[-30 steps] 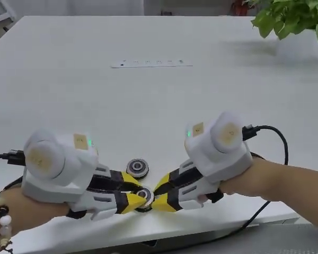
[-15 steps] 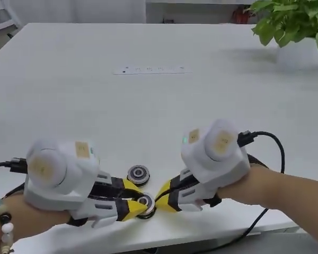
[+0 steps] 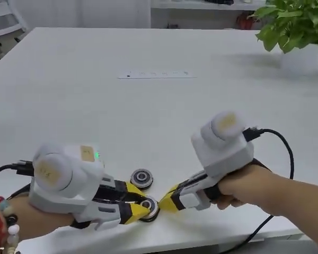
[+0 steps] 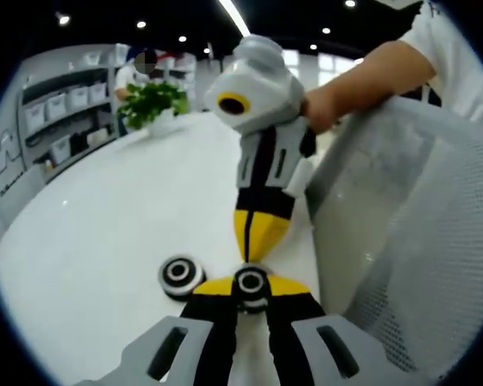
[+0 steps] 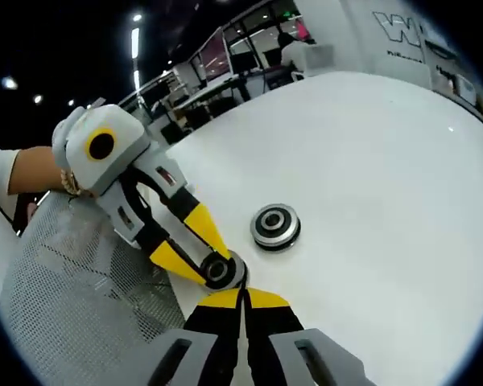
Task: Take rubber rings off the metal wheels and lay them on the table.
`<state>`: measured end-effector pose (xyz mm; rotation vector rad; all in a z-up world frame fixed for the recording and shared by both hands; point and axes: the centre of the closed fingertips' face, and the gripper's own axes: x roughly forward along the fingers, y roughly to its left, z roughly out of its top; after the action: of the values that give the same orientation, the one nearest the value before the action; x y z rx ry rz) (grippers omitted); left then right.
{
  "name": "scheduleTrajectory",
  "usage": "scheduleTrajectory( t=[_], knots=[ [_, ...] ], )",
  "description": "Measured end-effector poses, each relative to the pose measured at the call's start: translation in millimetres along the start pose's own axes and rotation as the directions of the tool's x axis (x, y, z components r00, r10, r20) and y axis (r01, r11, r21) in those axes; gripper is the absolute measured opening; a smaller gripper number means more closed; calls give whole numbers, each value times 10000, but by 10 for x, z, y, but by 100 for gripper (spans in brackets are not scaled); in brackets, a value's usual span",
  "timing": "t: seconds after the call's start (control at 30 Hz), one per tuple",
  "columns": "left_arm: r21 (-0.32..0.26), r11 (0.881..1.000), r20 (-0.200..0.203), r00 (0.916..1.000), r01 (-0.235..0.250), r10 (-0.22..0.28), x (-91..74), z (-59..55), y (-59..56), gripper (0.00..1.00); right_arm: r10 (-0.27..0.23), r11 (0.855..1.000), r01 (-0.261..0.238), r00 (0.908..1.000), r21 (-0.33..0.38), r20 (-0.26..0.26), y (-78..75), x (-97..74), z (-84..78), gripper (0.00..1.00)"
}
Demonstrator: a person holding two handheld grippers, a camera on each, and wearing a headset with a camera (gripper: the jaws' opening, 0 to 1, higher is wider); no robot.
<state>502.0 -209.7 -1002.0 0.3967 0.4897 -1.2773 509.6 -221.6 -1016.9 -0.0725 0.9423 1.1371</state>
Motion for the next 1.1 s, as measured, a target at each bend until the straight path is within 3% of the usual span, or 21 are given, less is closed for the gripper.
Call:
scheduleTrajectory(
  t=[0.1, 0.23, 0.37, 0.53, 1.1],
  knots=[
    [-38, 10000, 9, 10000, -6, 7, -3, -2, 6, 14, 67, 9997, -74, 9995, 233, 313, -11, -16, 59, 0],
    [-32, 10000, 15, 10000, -13, 13, -3, -4, 8, 14, 44, 9998, -48, 9998, 217, 193, 2, -9, 36, 0],
    [-43, 10000, 33, 10000, -6, 7, -1, -3, 6, 13, 400, 9934, -453, 9978, 1053, 521, 30, -34, 73, 0],
    [-6, 10000, 85, 10000, 20, -20, -3, -4, 6, 13, 491, 9835, -583, 9971, 1711, 575, 42, -21, 70, 0],
    [89, 10000, -51, 10000, 14, -13, 2, -6, 10, 13, 671, 9836, -776, 9954, 1627, 691, 147, -13, 141, 0]
  ],
)
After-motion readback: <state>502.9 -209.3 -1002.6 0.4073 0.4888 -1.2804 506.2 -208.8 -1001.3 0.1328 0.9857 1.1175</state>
